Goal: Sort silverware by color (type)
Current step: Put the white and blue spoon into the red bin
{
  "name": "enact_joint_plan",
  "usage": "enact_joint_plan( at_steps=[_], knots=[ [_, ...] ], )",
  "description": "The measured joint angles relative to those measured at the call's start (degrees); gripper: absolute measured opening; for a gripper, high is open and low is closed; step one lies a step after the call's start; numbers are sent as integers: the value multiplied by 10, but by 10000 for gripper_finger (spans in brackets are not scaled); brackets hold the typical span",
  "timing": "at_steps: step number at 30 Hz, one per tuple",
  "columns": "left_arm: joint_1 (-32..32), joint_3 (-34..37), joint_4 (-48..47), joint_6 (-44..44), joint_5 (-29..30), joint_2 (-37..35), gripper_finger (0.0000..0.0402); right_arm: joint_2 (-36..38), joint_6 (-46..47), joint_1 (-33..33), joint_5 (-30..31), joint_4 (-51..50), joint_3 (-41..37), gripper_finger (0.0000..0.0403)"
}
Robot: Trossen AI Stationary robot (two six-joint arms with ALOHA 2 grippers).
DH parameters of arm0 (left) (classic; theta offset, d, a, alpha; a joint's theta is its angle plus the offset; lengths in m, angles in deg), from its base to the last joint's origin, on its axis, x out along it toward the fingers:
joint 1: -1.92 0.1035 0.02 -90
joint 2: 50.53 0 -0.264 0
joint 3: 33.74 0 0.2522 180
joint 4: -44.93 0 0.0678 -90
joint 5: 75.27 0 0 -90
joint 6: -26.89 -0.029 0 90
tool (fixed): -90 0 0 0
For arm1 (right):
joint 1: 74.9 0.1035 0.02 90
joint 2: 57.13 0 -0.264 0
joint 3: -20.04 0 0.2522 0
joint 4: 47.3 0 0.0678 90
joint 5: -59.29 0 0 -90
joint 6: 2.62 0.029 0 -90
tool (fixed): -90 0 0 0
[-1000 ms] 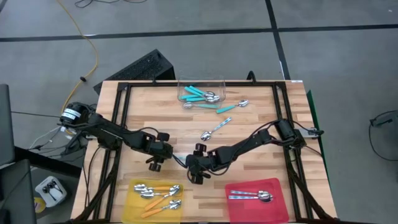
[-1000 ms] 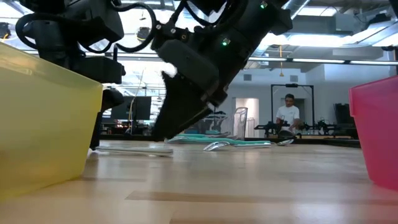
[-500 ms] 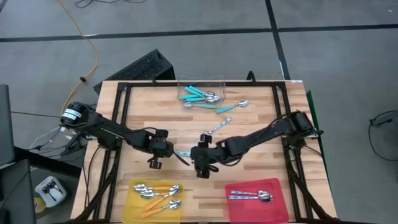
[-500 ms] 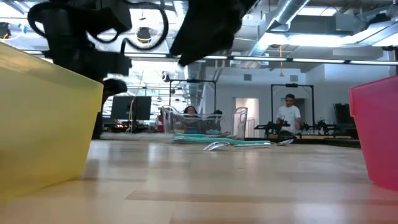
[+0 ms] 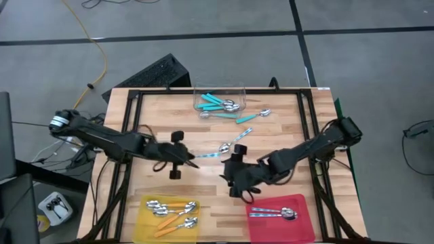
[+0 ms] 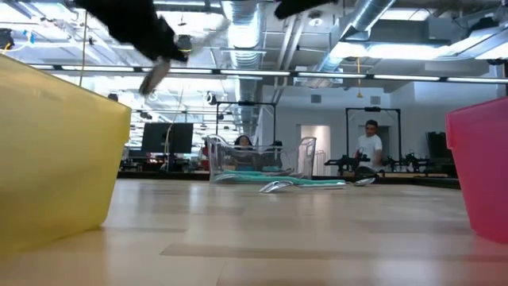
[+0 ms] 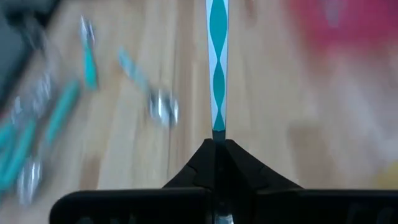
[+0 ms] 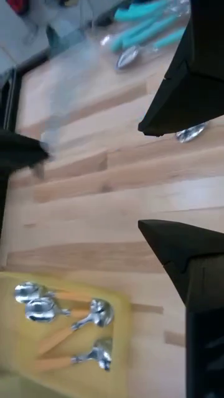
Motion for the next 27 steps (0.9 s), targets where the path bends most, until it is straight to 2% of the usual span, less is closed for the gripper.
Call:
enact_joint_plan(
  at_steps=[5,8,12,15,20,23,27],
  knots=[
    [-5,47,170,-17,5,-89,0,7,1,30,62,17,0,255],
    [-12,82,285,-35,-1,-119,0,6,-1,45,123,26,0,255],
    [-20,132,432,-64,-4,-130,0,3,-9,69,199,33,1,255],
    [-27,170,562,-85,-14,-116,0,3,-15,83,219,48,1,255],
    [-27,214,727,-68,-84,-75,0,3,-65,92,199,98,1,255],
    [-27,222,782,-36,-137,-51,0,3,-124,89,144,153,1,255],
    [-27,222,787,25,-199,-22,0,3,-208,76,44,229,1,255]
  ],
)
